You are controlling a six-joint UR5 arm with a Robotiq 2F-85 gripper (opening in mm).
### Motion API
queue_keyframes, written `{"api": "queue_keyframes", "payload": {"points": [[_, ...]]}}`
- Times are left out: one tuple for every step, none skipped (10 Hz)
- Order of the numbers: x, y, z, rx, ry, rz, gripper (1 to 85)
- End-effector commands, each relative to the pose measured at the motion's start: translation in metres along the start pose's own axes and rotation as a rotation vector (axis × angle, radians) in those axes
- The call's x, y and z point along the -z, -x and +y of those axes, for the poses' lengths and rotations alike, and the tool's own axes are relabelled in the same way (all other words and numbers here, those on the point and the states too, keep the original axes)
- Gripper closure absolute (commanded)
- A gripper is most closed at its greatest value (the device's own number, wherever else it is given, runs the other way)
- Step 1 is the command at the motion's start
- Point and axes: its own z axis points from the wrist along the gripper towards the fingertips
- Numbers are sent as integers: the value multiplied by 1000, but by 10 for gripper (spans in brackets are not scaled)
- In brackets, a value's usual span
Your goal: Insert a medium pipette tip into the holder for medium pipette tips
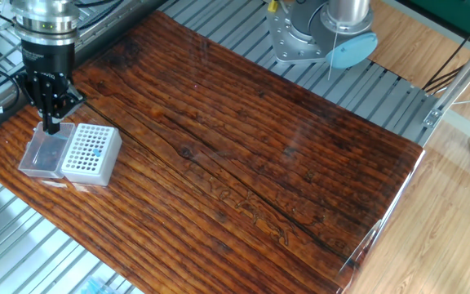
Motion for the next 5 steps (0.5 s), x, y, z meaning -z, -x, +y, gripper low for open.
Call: {"api": "queue_keyframes", "payload": {"points": [[-11,-3,-4,-11,-8,-25,840],[-13,-2,-3,-6,-5,-35,830],[-13,2,-2,-7,2,-47,830],[-13,7,0,-10,9,-63,827],[-14,11,0,-12,5,-75,823]]}}
